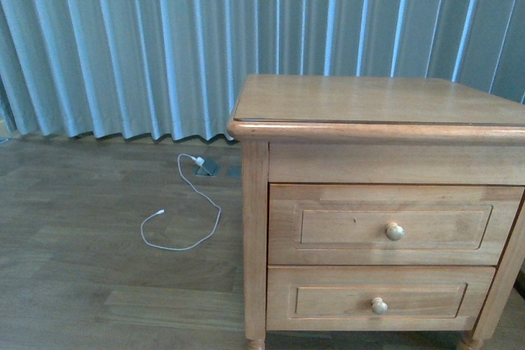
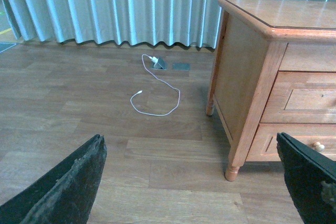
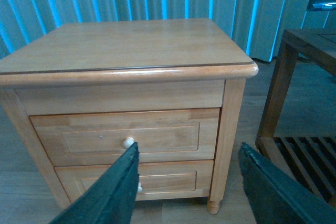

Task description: Put charger into drawer

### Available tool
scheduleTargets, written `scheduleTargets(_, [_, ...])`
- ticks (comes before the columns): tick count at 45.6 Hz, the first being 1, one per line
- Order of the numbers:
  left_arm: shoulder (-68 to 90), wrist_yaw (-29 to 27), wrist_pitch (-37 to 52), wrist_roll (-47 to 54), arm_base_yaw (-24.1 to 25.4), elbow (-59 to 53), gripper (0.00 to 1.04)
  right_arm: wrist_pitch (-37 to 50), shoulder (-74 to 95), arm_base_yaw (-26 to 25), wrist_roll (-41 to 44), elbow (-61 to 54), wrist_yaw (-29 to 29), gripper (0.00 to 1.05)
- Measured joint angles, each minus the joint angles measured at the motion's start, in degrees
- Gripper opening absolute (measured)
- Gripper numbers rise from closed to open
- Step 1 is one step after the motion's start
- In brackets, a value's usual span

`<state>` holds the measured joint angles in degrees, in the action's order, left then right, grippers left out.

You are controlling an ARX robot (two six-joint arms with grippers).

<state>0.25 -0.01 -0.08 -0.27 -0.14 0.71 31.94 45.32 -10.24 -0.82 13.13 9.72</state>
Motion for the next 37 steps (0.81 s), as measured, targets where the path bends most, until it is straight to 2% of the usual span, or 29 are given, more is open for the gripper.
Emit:
scheduleTargets(15, [0.0, 0.0, 0.0, 0.0, 0.0, 0.0, 0.99, -2.2, -8.6, 4.3, 0.7, -6.2, -4.0, 0.01])
scheduleTargets(19, [0.0, 0.0, 0.0, 0.0, 0.0, 0.0, 0.99, -4.1, -11.8, 8.4, 0.7, -7.9, -9.3, 0.02])
scheduleTargets(23, [0.0, 0.0, 0.0, 0.0, 0.0, 0.0, 0.99, -5.4, -14.0, 9.9, 0.7, -8.7, -9.3, 0.02])
scheduleTargets(37, [0.0, 0.0, 0.0, 0.0, 0.0, 0.0, 0.99, -10.3, -21.1, 10.0, 0.7, -10.8, -9.6, 0.02])
